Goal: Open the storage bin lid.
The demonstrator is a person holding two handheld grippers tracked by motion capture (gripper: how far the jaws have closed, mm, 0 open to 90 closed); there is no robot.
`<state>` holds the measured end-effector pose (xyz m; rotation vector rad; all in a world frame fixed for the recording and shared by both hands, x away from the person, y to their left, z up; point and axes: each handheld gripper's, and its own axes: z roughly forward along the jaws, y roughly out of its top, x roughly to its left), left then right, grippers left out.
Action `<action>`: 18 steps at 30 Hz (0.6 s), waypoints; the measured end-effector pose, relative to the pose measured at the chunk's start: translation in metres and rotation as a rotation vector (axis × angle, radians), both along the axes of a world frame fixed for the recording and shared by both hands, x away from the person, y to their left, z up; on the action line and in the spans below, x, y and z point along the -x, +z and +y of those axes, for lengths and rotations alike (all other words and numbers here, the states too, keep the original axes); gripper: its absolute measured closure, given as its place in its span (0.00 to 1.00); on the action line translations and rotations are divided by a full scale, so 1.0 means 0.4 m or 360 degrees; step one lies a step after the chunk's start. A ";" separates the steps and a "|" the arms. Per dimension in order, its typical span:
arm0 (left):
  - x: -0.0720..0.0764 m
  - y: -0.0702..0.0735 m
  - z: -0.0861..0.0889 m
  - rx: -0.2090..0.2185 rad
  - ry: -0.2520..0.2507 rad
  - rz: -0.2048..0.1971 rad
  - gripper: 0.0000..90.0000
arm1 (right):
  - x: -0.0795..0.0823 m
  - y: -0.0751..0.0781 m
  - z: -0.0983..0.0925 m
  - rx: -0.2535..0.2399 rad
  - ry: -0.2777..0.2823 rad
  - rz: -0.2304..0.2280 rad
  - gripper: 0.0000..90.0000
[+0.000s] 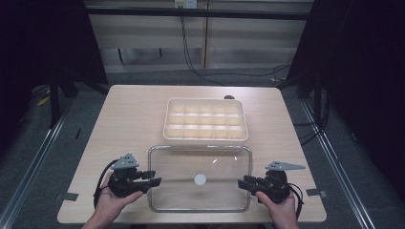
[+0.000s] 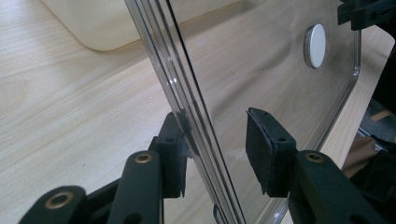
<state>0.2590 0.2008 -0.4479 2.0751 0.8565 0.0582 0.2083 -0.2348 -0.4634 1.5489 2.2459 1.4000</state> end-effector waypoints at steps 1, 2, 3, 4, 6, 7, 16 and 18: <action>-0.005 -0.001 -0.001 -0.0003 -0.0001 0.0000 0.66 | -0.004 0.000 0.000 0.0003 -0.0001 0.0008 0.68; -0.011 -0.002 -0.003 -0.0002 -0.0007 0.0013 0.66 | -0.008 -0.001 -0.001 0.0008 0.0003 0.0011 0.68; -0.016 -0.003 -0.004 -0.0006 -0.0003 0.0019 0.66 | -0.011 -0.002 -0.001 0.0011 0.0000 0.0018 0.67; -0.020 -0.006 -0.006 -0.0004 0.0006 0.0024 0.66 | -0.014 -0.004 0.000 0.0013 0.0000 0.0024 0.67; -0.031 -0.013 -0.008 -0.0008 0.0010 0.0052 0.65 | -0.019 -0.009 0.000 0.0029 -0.0005 0.0036 0.66; -0.037 -0.016 -0.010 -0.0013 -0.0001 0.0068 0.64 | -0.024 -0.012 0.000 0.0028 -0.0001 0.0043 0.65; -0.042 -0.038 -0.006 -0.0013 0.0055 0.0037 0.64 | -0.044 -0.028 -0.003 0.0041 0.0002 0.0042 0.62; -0.042 -0.044 -0.004 -0.0013 0.0056 0.0045 0.65 | -0.044 -0.035 -0.002 0.0043 0.0000 0.0065 0.60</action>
